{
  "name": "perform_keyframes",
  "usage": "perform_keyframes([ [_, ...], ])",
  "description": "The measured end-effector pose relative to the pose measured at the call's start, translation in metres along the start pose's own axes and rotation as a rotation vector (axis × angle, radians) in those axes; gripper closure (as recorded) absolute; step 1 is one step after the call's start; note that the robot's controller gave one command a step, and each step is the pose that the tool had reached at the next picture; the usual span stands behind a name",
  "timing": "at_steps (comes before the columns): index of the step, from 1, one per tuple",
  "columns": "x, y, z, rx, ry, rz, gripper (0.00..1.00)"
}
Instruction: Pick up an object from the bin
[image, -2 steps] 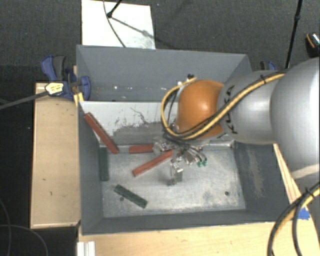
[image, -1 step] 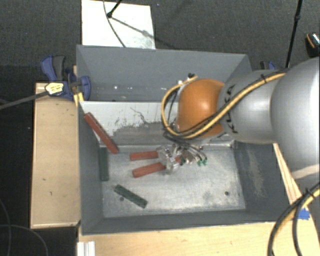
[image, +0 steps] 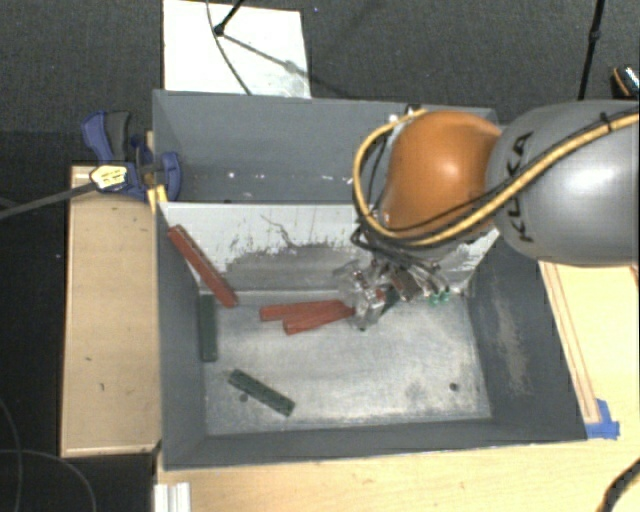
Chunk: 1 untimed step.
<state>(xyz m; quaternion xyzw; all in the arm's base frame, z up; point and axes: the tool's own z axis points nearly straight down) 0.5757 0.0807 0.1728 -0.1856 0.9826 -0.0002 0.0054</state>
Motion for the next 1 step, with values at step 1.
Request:
perform_keyframes([
  [1, -0.014, 0.0021, -0.0495, -0.001, 0.0, -0.05, 1.0],
])
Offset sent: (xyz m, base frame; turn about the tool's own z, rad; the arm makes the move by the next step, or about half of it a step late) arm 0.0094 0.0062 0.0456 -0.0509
